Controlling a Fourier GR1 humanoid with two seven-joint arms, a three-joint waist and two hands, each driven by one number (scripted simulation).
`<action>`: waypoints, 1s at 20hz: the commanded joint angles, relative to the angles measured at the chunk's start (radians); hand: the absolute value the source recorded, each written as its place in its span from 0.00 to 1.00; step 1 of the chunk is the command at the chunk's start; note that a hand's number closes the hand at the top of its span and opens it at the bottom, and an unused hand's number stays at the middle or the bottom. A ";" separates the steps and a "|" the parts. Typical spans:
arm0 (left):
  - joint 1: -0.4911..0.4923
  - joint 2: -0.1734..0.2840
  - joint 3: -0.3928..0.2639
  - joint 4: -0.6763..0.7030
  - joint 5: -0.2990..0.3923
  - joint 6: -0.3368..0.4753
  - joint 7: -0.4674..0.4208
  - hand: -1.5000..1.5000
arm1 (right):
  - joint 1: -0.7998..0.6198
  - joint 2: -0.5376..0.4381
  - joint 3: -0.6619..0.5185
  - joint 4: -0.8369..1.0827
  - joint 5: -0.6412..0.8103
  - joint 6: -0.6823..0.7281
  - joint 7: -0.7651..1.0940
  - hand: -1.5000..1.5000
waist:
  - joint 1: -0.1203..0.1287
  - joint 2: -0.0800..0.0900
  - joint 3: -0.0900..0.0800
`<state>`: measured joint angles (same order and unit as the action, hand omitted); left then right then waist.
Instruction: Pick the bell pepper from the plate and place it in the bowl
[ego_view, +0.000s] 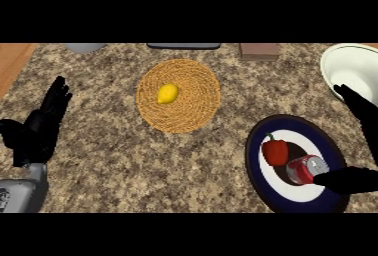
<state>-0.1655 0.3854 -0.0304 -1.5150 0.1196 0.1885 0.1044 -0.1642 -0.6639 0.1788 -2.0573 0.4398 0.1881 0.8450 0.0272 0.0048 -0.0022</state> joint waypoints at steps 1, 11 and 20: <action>0.022 -0.015 -0.012 -0.019 -0.020 0.009 0.000 0.50 | -0.163 0.011 0.038 0.145 -0.076 0.157 0.102 0.00 | 0.007 0.000 0.001; 0.024 -0.028 0.018 -0.009 -0.030 -0.002 -0.013 0.50 | -0.203 0.072 0.104 0.377 -0.168 0.348 0.066 0.00 | -0.019 -0.003 0.002; 0.003 -0.015 0.083 0.013 -0.012 -0.054 0.006 0.50 | -0.297 0.154 0.145 0.540 -0.071 0.390 0.053 0.00 | -0.022 -0.004 0.002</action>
<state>-0.1440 0.3723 0.0251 -1.5221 0.1024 0.1526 0.1077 -0.4315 -0.5306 0.3151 -1.5741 0.3137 0.5297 0.8885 0.0087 0.0011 -0.0003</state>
